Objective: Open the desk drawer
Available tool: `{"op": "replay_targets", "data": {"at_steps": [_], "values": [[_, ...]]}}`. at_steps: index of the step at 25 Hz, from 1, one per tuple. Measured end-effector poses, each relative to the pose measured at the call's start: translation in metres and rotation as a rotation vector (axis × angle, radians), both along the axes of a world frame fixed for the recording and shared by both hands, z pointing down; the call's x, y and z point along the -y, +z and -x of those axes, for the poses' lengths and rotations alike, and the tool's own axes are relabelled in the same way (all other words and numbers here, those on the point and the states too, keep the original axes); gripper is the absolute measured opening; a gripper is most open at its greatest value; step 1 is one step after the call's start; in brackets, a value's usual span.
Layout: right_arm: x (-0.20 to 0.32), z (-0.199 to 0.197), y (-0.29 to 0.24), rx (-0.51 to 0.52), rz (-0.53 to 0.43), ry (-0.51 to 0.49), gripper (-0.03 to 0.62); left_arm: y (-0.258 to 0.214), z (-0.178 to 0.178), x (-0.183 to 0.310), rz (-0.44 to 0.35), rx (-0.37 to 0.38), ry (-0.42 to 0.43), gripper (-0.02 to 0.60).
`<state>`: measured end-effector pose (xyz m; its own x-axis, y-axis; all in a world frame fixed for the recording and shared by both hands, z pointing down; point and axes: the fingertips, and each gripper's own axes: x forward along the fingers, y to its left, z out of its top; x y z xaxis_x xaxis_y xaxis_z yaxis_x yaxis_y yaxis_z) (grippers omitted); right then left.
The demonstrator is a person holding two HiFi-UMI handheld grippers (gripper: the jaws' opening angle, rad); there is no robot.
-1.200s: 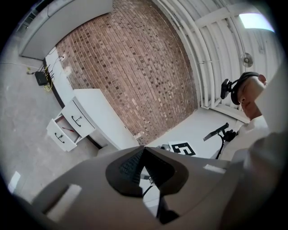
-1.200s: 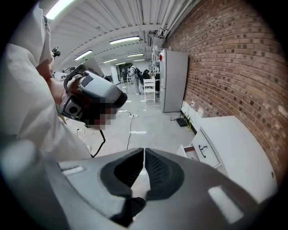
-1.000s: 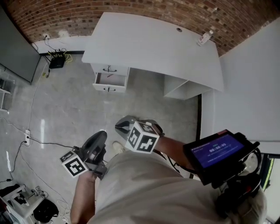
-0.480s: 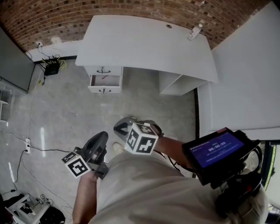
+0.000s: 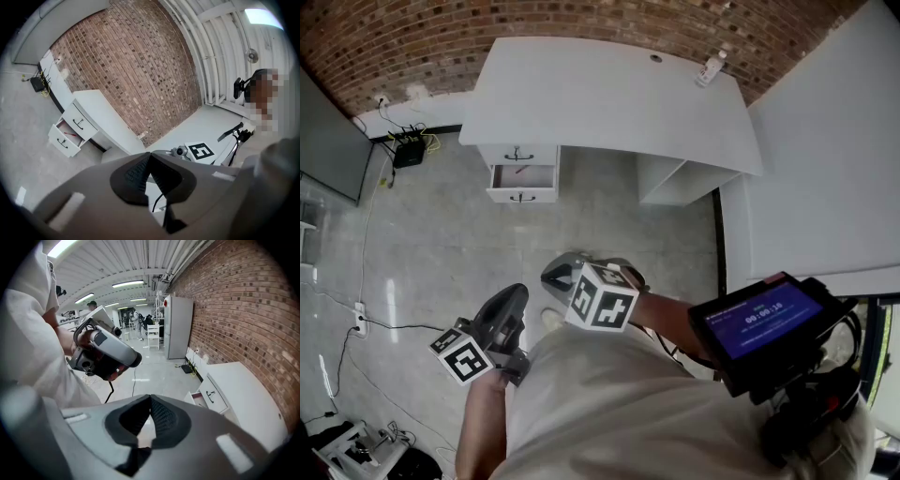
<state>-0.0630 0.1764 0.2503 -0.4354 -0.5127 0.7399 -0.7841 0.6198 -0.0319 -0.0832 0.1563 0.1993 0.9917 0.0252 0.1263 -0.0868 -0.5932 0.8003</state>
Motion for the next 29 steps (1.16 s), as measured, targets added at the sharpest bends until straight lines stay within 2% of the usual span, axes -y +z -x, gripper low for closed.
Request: {"op": "replay_targets", "data": {"at_steps": [14, 29], "values": [[0.001, 0.006, -0.001, -0.002, -0.006, -0.033, 0.003, 0.002, 0.006, 0.004, -0.018, 0.006, -0.030, 0.005], [0.005, 0.022, -0.004, -0.006, -0.025, -0.082, 0.003, 0.003, 0.029, 0.010, -0.030, 0.018, -0.086, 0.005]]}}
